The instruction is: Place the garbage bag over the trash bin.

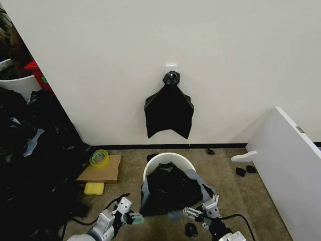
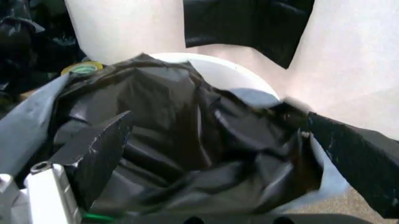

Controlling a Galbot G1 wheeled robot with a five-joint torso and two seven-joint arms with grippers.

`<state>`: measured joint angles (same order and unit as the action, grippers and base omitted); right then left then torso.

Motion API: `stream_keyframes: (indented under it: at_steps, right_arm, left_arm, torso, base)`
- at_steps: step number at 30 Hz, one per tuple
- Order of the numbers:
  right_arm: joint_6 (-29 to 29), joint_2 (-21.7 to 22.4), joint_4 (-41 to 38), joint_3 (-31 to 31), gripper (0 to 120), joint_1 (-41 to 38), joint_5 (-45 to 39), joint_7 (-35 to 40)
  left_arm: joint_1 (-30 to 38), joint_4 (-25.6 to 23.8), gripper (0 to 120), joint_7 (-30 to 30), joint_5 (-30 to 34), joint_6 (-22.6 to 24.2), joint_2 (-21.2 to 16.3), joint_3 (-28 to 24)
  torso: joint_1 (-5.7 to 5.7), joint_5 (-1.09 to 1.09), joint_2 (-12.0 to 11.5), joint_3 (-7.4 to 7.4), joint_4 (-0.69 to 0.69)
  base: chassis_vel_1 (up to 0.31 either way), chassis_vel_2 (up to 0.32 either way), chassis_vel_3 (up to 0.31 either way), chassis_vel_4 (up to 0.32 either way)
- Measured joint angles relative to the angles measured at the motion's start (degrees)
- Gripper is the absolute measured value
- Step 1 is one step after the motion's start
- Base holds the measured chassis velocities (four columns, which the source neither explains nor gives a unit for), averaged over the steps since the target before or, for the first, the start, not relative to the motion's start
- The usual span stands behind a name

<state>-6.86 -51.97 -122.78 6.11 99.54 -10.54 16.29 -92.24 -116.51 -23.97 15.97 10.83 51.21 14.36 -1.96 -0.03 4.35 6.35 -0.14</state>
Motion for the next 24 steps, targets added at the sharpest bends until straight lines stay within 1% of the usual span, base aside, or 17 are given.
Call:
stream_keyframes:
  at_steps: [1,2,4,5,7,11,14,17,18,20,21,24]
  right_arm:
    - [0.0,0.0,0.0,0.0,100,0.0,0.0,0.0]
    - [-0.2,-0.1,0.5,-0.1,100,-0.1,0.2,-0.1]
    - [-0.5,-0.3,0.9,-0.2,100,-0.1,0.4,-0.2]
    - [-0.5,-0.3,0.9,-0.2,100,-0.1,0.4,-0.2]
    - [-0.6,-0.4,1.1,-0.4,100,-0.1,0.5,-0.4]
    - [-0.8,-0.7,1.3,-0.6,100,-0.4,0.5,-0.8]
    - [-0.8,-1.0,1.4,-0.7,100,-0.5,0.6,-1.0]
    - [-0.9,-1.2,1.9,-0.8,100,-0.7,0.8,-1.2]
    - [-0.9,-1.2,1.9,-0.8,100,-0.7,0.8,-1.2]
    - [-0.9,-1.4,2.2,-1.0,100,-0.7,1.0,-1.2]
    - [-0.9,-1.4,2.2,-1.0,100,-0.7,1.0,-1.2]
    - [-0.9,-1.5,2.3,-1.1,100,-0.8,1.1,-1.4]
  left_arm:
    - [0.0,0.0,100,0.0,0.0,0.0,0.0,0.0]
    - [0.6,1.6,100,-4.2,-1.1,-2.3,0.3,0.1]
    - [1.4,3.2,100,-5.5,-1.1,-3.3,0.6,0.6]
    - [1.4,3.2,100,-5.5,-1.1,-3.3,0.6,0.6]
    - [2.4,4.9,100,-6.8,-1.1,-4.8,0.8,2.0]
    - [3.9,6.5,100,-7.2,-0.6,-5.6,1.0,3.5]
    - [4.8,7.6,100,-8.7,-0.7,-6.6,1.3,4.3]
    - [5.6,9.3,100,-10.3,-1.5,-9.0,1.3,5.6]
    - [5.6,9.3,100,-10.3,-1.5,-9.0,1.3,5.6]
    - [7.0,11.4,100,-10.6,-1.9,-10.7,1.4,6.8]
    - [7.0,11.4,100,-10.6,-1.9,-10.7,1.4,6.8]
    - [9.2,13.9,100,-10.2,-0.8,-13.5,1.8,7.3]
  torso:
    - [0.00,0.00,0.0,0.00,0.00]
    - [0.00,-0.02,0.0,0.00,0.00]
    - [0.00,0.01,0.0,0.00,0.00]
    - [0.00,0.01,0.0,0.00,0.00]
    - [0.00,-0.01,0.0,0.00,0.00]
    - [0.00,0.00,0.0,0.00,0.00]
    - [0.00,-0.01,0.0,0.00,-0.01]
    - [0.00,0.00,0.0,0.00,0.00]
    - [0.00,0.00,0.0,0.00,0.00]
    - [0.00,0.00,0.0,0.00,0.00]
    - [0.00,0.00,0.0,0.00,0.00]
    - [0.00,-0.02,0.0,0.00,-0.01]
  base:
    - [0.000,0.000,0.000,0.000]
    - [0.000,0.000,0.000,0.000]
    - [0.000,0.000,0.000,0.000]
    - [0.000,0.000,0.000,0.000]
    - [0.000,0.000,0.000,0.000]
    - [0.000,0.000,0.000,0.000]
    - [0.000,0.000,0.000,0.000]
    - [0.000,0.000,0.000,0.000]
    - [0.000,0.000,0.000,0.000]
    - [0.000,0.000,0.000,0.000]
    - [0.000,0.000,0.000,0.000]
    - [0.000,0.000,0.000,0.000]
